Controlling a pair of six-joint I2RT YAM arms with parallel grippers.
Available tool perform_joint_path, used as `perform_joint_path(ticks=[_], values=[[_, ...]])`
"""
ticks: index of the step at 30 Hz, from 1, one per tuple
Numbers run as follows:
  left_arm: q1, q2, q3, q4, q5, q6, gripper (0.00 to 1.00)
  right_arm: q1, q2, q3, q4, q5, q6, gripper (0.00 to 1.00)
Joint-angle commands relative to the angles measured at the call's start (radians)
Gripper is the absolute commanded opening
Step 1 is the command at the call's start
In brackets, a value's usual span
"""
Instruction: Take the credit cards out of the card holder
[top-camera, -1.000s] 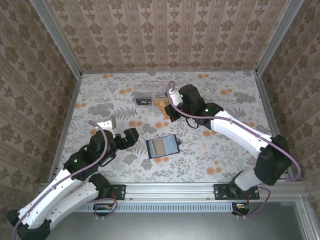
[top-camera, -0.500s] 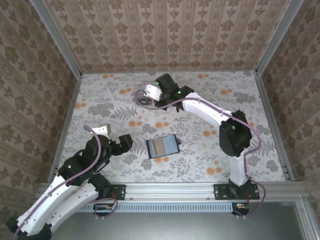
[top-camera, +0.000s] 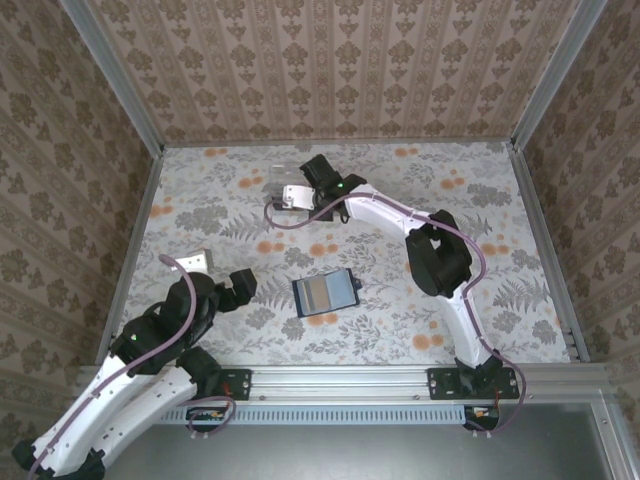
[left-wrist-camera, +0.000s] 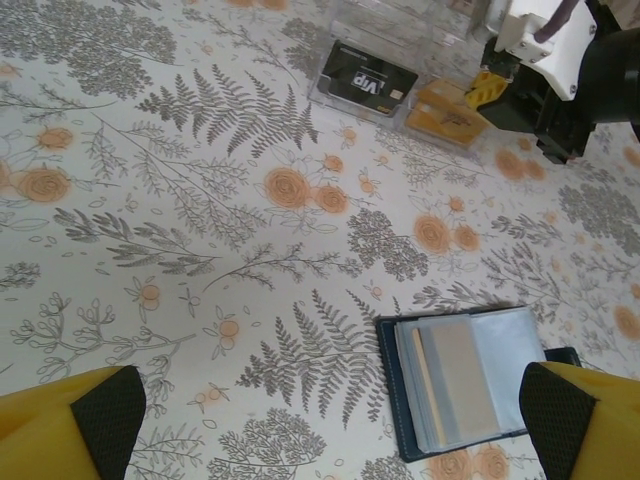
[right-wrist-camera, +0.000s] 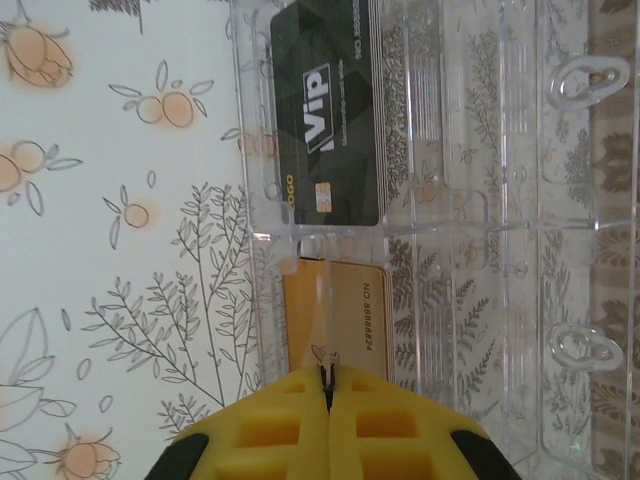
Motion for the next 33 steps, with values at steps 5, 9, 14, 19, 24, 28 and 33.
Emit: perform_joint_path(ticks=[5, 9, 14, 19, 24, 28, 33], values=[[0.027, 0.011, 0.013, -0.003, -0.019, 0.031, 1.0, -0.042, 0.009, -0.004, 0.002, -0.01, -0.03, 0.0], [0.046, 0.026, 0.013, 0.001, 0.005, 0.035, 1.0, -0.043, 0.023, 0.002, 0.007, -0.013, -0.03, 0.0], [0.061, 0.024, 0.013, -0.003, 0.019, 0.034, 1.0, -0.042, 0.051, 0.02, 0.004, -0.014, -0.021, 0.0], [0.069, 0.024, 0.013, -0.005, 0.024, 0.038, 1.0, -0.042, 0.066, 0.02, 0.02, -0.007, -0.021, 0.0], [0.076, 0.025, 0.013, -0.004, 0.032, 0.037, 1.0, -0.04, 0.056, 0.03, 0.011, 0.001, -0.029, 0.0], [0.083, 0.027, 0.003, 0.007, 0.043, 0.041, 1.0, -0.037, 0.028, 0.031, 0.004, -0.006, -0.047, 0.0], [0.095, 0.025, 0.0, 0.009, 0.06, 0.045, 1.0, -0.033, 0.009, 0.006, 0.021, -0.003, -0.11, 0.0]])
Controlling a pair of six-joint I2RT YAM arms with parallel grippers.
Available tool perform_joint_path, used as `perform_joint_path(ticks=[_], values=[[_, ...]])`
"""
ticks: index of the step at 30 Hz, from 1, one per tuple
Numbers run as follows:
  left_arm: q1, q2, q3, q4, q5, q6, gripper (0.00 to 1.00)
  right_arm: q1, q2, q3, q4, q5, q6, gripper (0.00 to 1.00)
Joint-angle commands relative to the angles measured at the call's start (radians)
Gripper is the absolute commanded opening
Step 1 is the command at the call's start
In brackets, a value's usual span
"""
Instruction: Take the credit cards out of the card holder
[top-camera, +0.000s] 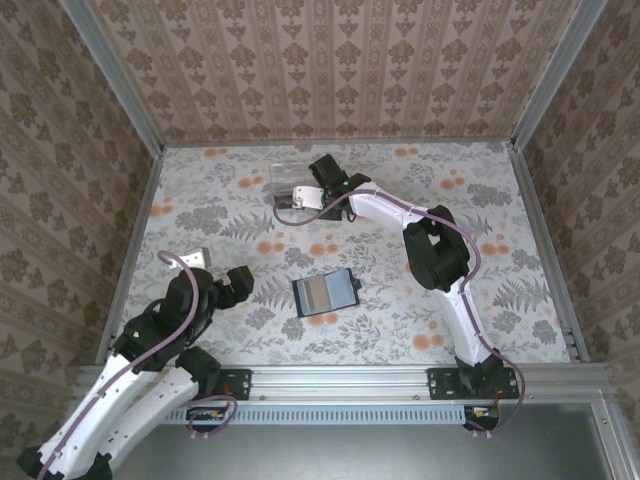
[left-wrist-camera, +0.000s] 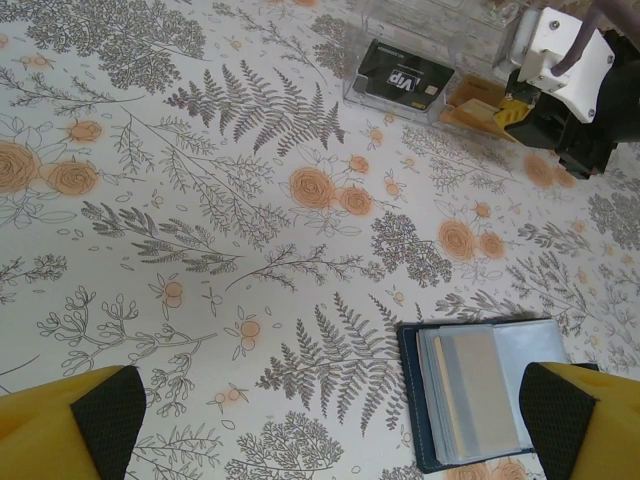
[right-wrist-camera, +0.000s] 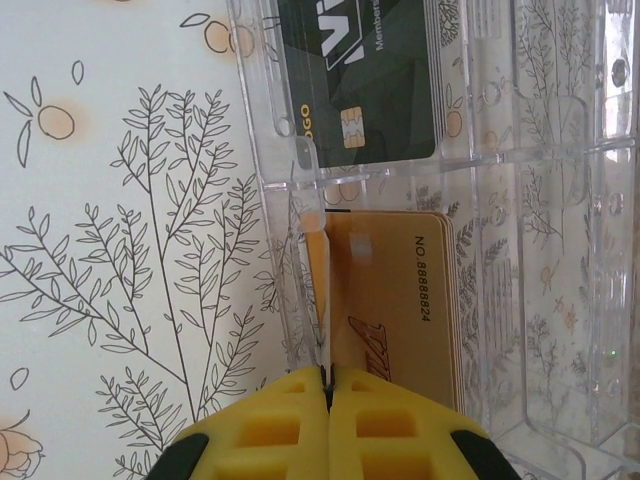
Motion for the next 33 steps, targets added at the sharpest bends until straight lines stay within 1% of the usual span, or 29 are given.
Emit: perform_joint_path(ticks=[1, 19, 25, 33], values=[[0.012, 0.001, -0.001, 0.006, 0.019, 0.026, 1.0, 0.007, -0.043, -0.001, 0.027, 0.0, -0.062, 0.0], [0.049, 0.018, -0.009, 0.022, 0.056, 0.034, 1.0, 0.001, -0.046, -0.001, 0.045, 0.019, -0.075, 0.0], [0.061, 0.02, -0.019, 0.033, 0.072, 0.038, 1.0, 0.005, -0.078, 0.002, 0.028, 0.012, -0.068, 0.0], [0.075, 0.016, -0.023, 0.038, 0.093, 0.039, 1.0, 0.002, -0.079, -0.012, 0.033, 0.014, -0.074, 0.0]])
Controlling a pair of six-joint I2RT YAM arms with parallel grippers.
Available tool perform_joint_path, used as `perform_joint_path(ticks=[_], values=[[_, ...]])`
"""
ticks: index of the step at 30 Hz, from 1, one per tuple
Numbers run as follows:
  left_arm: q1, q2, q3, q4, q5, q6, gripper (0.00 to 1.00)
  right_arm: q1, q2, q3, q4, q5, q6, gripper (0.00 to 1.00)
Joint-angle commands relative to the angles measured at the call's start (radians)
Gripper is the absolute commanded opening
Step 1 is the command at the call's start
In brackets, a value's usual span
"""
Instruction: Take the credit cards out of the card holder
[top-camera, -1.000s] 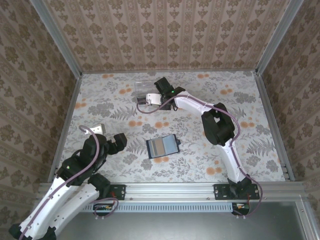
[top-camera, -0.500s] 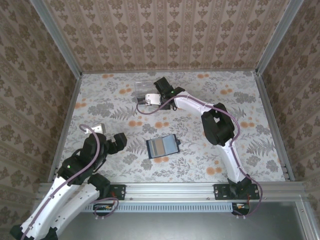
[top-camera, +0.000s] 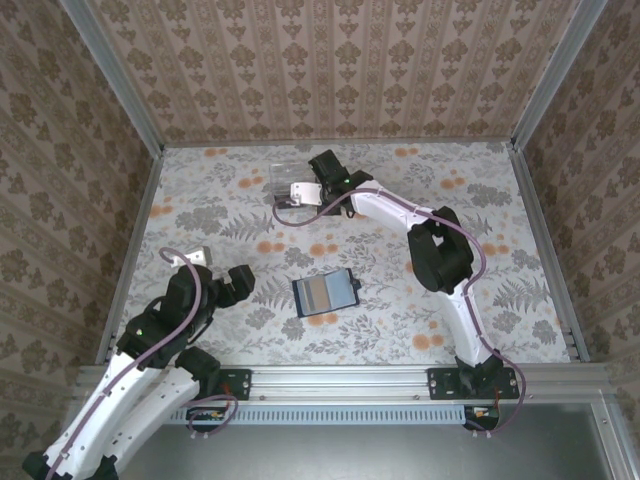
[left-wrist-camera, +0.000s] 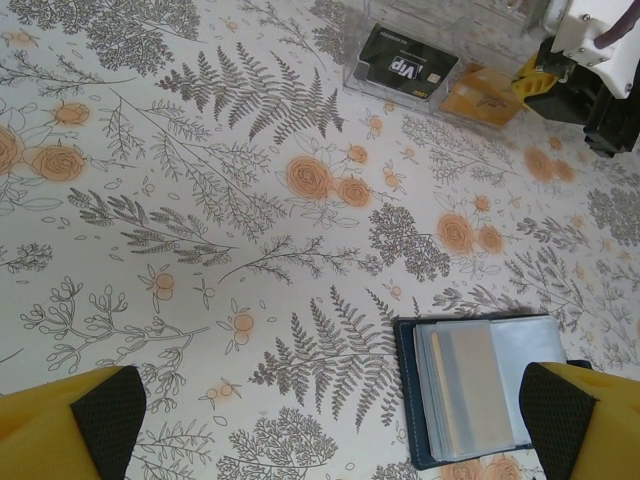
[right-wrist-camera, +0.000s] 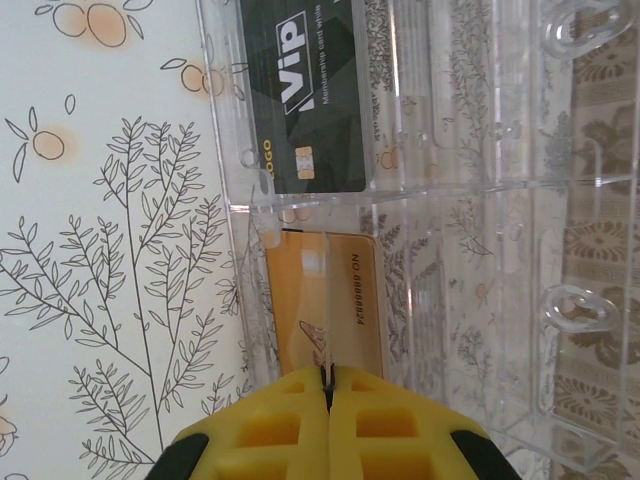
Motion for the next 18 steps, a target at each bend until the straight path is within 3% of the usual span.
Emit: perform_joint_path(ticks=[1, 18], values=[[0.011, 0.001, -0.01, 0.013, 0.018, 0.025, 1.0, -0.001, -0.029, -0.01, 0.013, 0.016, -0.02, 0.0], [0.032, 0.014, -0.006, 0.006, 0.03, 0.032, 1.0, -0.026, 0.023, -0.015, 0.029, -0.016, -0.024, 0.0]])
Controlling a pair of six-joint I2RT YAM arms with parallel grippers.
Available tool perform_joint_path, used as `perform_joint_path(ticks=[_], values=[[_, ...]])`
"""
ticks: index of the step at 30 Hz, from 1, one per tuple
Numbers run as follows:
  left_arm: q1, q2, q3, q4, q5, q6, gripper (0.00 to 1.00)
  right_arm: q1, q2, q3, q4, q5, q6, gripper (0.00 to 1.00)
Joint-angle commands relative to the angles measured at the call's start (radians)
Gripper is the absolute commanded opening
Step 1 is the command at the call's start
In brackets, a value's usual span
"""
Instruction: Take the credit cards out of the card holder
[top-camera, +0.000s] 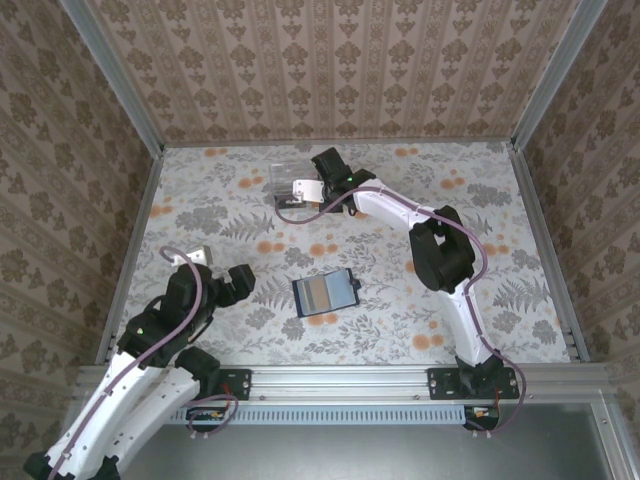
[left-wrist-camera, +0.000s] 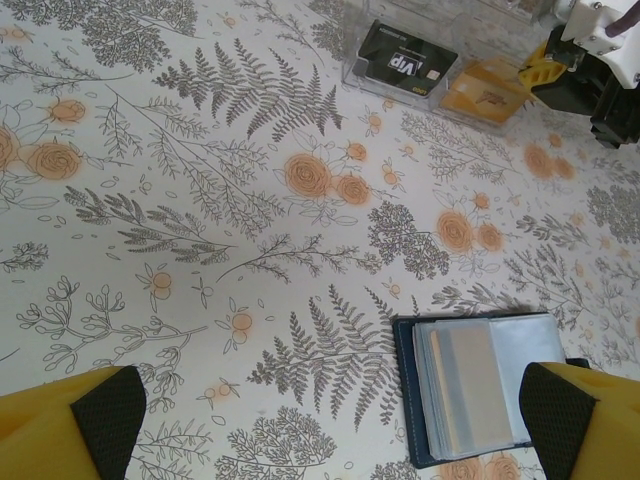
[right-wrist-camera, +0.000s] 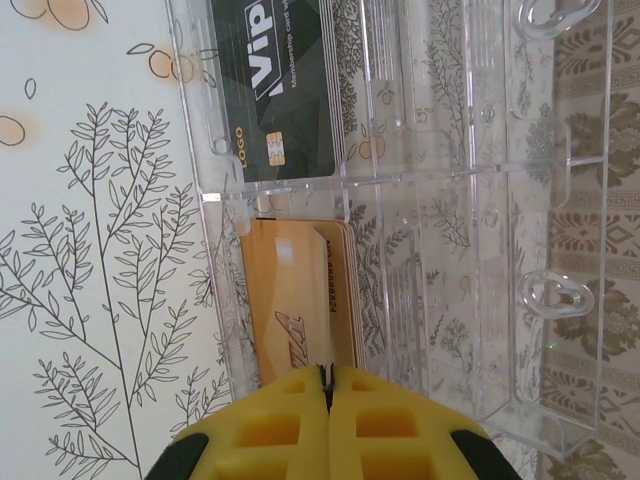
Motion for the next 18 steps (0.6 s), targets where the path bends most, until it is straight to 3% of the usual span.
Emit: perform_joint_path(ticks=[1, 15, 18], values=[[0.012, 0.008, -0.006, 0.001, 0.009, 0.021, 1.0, -0.006, 0.024, -0.013, 0.012, -0.015, -0.014, 0.0], [0.019, 0.012, -0.009, 0.001, 0.013, 0.019, 1.0, -0.008, 0.057, -0.006, 0.031, -0.023, -0.021, 0.02], [0.021, 0.013, -0.009, -0.001, 0.014, 0.018, 1.0, -0.008, 0.058, -0.007, 0.032, -0.021, -0.021, 0.12]])
